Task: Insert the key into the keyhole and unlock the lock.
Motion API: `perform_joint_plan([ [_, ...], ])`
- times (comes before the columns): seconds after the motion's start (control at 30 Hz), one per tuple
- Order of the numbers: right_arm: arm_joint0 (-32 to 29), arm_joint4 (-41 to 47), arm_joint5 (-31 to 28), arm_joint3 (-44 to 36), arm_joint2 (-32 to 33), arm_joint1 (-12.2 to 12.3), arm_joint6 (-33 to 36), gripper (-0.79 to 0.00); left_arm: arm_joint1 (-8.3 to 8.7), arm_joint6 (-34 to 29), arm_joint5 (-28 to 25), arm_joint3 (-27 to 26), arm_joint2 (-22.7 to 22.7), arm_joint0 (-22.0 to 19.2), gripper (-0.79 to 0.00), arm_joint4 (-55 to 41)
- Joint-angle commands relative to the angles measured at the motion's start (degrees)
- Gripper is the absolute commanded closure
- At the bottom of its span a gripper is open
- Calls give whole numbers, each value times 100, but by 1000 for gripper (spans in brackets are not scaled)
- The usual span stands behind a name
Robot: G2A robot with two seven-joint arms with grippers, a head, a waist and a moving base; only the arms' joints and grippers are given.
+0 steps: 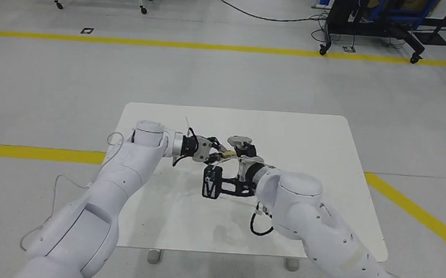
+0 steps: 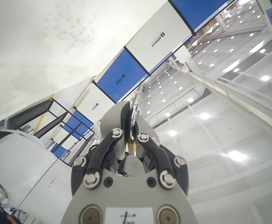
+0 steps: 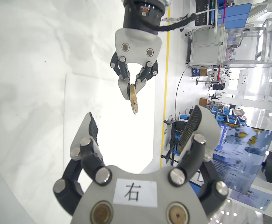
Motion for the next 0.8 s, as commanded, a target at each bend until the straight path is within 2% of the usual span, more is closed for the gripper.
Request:
perform_joint_plan([
  [0.0,-185,343,100,-23,417,44,-581,-477,11,19,-325,-56,-55,22,0,-20],
  [0.03,-301,529,132,-9,642,71,-939,-302,19,20,-472,-83,-87,31,0,-31],
  [0.07,-434,732,110,27,863,100,-1334,0,28,14,-616,-113,-120,41,0,-40],
  [0.17,-854,1321,-257,283,1476,196,-2454,0,62,-92,-952,-191,-246,88,0,-142],
  [0.23,-1059,1643,-640,539,1742,250,-2966,0,84,-158,-1104,-243,-313,115,0,-177],
  [0.37,-1164,2039,-1022,1035,1812,288,-3351,0,115,-212,-1275,-358,-371,179,0,-138],
  [0.47,-1122,2472,-877,1328,1846,277,-3707,0,136,-158,-1591,-495,-397,233,0,-27],
  [0.63,-954,2829,-657,1633,1742,265,-3592,0,186,-124,-2193,-750,-518,379,0,39],
  [0.77,-670,3160,-396,1918,1494,223,-3271,0,226,-106,-2285,-903,-561,465,0,164],
])
